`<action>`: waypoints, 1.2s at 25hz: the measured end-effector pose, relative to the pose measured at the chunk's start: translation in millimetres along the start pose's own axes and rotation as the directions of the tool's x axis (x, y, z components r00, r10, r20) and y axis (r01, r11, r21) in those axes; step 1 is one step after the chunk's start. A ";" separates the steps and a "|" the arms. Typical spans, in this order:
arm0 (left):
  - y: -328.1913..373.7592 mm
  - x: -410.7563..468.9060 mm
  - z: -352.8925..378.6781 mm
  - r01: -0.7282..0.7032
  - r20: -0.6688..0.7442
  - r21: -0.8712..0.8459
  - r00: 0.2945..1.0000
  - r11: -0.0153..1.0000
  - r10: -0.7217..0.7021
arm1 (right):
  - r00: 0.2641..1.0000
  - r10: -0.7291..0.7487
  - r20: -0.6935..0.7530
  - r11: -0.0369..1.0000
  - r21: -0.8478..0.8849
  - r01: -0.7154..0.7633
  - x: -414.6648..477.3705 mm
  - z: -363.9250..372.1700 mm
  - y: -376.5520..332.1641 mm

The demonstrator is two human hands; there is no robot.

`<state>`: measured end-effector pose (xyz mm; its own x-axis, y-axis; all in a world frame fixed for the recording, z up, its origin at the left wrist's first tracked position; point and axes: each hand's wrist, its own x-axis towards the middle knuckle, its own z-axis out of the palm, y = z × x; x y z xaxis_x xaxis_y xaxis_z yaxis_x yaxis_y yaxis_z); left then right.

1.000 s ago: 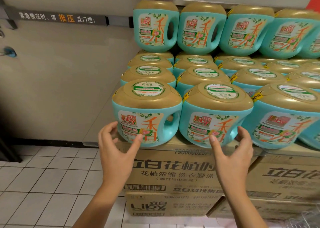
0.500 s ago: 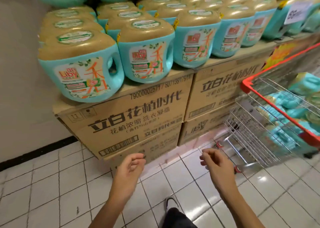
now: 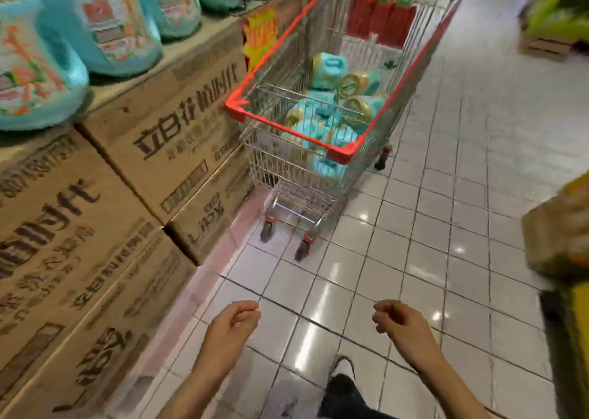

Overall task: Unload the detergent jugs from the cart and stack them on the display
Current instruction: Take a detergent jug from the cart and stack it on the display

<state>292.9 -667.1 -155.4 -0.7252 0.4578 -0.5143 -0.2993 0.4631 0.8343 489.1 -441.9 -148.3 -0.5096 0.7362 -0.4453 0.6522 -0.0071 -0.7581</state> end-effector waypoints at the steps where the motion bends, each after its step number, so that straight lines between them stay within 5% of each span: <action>1: 12.6 14.9 19.7 -0.002 0.020 0.013 1.000 1.000 0.001 | 1.000 0.019 -0.003 1.000 0.000 -0.019 14.6 -20.0 3.4; 10: 156.8 126.8 151.8 -0.154 -0.047 -0.091 0.988 0.984 0.150 | 0.990 -0.119 -0.076 0.993 -0.021 0.118 169.4 -192.2 -65.2; 20: 386.9 344.2 205.3 -0.381 -0.220 -0.150 0.913 0.912 0.345 | 0.875 -0.459 -0.152 0.886 -0.001 0.465 446.4 -279.5 -268.9; 25: 483.8 480.4 214.6 -0.282 -0.269 -0.124 0.932 0.951 0.241 | 0.828 -0.560 -0.039 0.813 -0.221 0.539 613.6 -289.6 -378.7; 30: 508.1 612.3 244.5 -0.018 -0.250 -0.245 0.967 0.969 -0.045 | 0.821 -0.545 0.171 0.699 -0.448 0.557 765.7 -262.3 -427.3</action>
<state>-151.6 34.1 -95.0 -0.8431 0.2318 -0.4852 -0.4287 0.2548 0.8668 -32.6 302.3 -40.4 -0.8697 0.4924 -0.0339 0.4232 0.7086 -0.5646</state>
